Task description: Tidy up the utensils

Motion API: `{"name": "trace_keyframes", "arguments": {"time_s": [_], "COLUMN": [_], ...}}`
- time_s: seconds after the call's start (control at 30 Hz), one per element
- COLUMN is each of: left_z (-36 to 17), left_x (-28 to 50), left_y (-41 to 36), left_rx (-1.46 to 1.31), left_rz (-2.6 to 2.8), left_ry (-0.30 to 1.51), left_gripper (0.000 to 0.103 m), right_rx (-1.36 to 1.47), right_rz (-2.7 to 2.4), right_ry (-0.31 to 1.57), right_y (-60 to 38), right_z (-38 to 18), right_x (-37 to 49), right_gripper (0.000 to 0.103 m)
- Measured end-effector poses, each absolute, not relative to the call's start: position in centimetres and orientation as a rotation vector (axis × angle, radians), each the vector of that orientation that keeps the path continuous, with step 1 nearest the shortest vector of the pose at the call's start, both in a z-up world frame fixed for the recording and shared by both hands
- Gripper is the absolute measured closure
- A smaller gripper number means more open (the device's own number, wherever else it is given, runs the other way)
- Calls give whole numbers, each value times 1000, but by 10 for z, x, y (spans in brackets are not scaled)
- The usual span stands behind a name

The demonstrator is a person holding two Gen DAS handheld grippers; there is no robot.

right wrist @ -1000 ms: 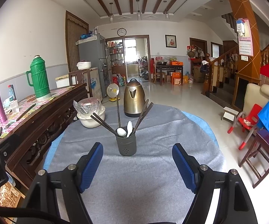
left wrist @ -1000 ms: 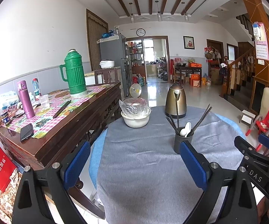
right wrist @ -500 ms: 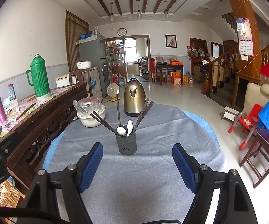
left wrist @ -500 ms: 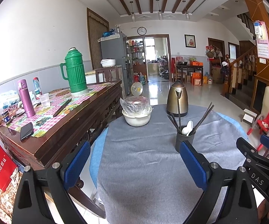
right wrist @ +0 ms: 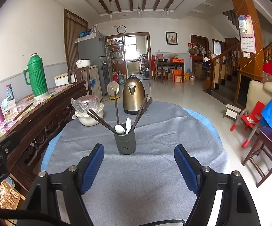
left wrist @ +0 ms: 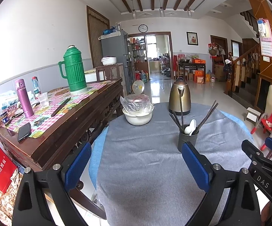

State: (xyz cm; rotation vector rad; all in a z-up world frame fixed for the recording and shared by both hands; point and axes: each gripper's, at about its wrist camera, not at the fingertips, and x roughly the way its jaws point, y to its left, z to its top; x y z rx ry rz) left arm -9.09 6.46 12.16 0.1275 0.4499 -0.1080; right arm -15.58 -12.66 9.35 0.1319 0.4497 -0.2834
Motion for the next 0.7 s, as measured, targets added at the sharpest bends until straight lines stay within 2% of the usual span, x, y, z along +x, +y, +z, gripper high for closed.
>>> {"name": "trace_keyframes", "arguments": {"time_s": [0.7], "left_z": [111], "left_x": [-39], "left_y": [51], "left_rx": [110], "left_rz": [-93], "left_ry": [497], "left_gripper": [6], "right_rx": [123], "right_rz": [-262], "right_ry": [487], "right_y": [-137], "right_z": [81], "right_x": [-107], "right_gripper": [23]}}
